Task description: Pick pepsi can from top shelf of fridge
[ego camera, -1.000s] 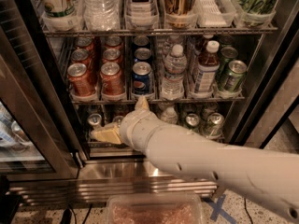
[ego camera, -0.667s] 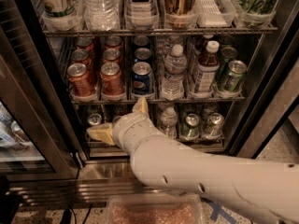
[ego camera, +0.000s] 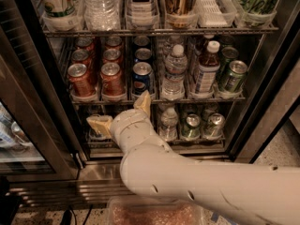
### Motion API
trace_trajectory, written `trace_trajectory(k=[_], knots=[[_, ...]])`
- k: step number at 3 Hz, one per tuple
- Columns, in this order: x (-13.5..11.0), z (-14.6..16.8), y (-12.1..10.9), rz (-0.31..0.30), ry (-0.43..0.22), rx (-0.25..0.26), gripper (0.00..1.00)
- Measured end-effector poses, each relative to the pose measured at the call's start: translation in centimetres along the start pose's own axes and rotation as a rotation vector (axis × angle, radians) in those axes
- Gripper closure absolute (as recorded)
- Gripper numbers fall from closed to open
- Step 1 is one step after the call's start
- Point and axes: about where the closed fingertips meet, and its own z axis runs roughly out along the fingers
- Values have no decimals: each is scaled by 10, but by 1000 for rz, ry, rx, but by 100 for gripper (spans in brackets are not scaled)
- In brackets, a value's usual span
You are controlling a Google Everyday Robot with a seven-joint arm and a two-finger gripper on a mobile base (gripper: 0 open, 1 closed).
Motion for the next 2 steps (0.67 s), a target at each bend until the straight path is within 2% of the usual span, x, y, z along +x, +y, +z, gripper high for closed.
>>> trace_trajectory(k=[2], knots=[[-1, -1, 2, 3, -11, 16, 0]])
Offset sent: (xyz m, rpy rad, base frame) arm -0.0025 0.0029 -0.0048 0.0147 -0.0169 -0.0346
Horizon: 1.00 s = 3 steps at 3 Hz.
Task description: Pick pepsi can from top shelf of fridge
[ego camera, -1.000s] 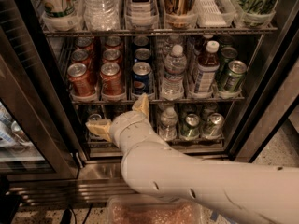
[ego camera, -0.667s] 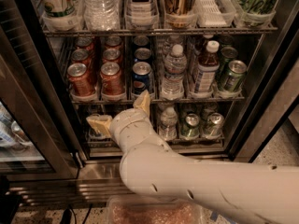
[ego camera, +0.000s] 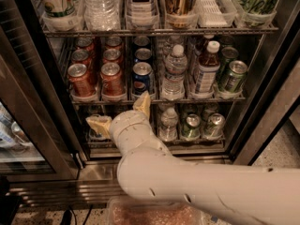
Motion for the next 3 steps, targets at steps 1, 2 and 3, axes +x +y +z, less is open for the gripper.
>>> trace_trajectory(k=[1, 2, 3], knots=[[3, 8, 8, -8, -20, 14, 12], [-1, 18, 12, -19, -60, 39, 19], [-6, 27, 13, -24, -99, 57, 19]])
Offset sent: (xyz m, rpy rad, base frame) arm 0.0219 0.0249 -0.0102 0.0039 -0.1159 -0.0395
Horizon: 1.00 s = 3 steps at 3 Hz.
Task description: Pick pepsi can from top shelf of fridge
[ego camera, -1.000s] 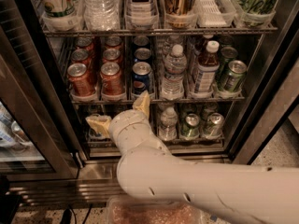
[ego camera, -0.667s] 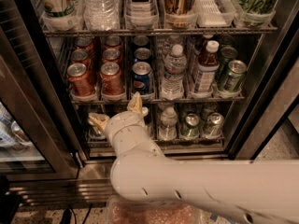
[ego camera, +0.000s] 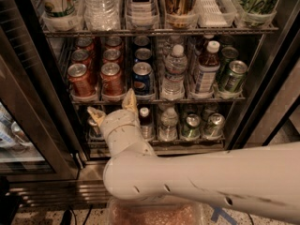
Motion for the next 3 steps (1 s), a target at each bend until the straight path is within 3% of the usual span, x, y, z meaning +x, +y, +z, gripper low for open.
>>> trace_trajectory(k=[1, 3], knots=[[-3, 9, -4, 2, -35, 30, 17], [-7, 30, -11, 11, -94, 86, 25]])
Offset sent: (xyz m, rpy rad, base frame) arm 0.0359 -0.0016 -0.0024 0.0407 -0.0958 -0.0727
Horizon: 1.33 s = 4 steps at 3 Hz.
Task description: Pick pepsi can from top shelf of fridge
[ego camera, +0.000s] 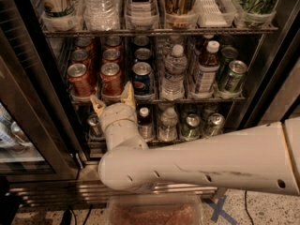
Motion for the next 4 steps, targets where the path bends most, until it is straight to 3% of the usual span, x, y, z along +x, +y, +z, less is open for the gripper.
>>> trace_trajectory(k=[3, 4], knots=[[-2, 15, -3, 7, -43, 42, 35], [-2, 40, -4, 31, -66, 74, 37]])
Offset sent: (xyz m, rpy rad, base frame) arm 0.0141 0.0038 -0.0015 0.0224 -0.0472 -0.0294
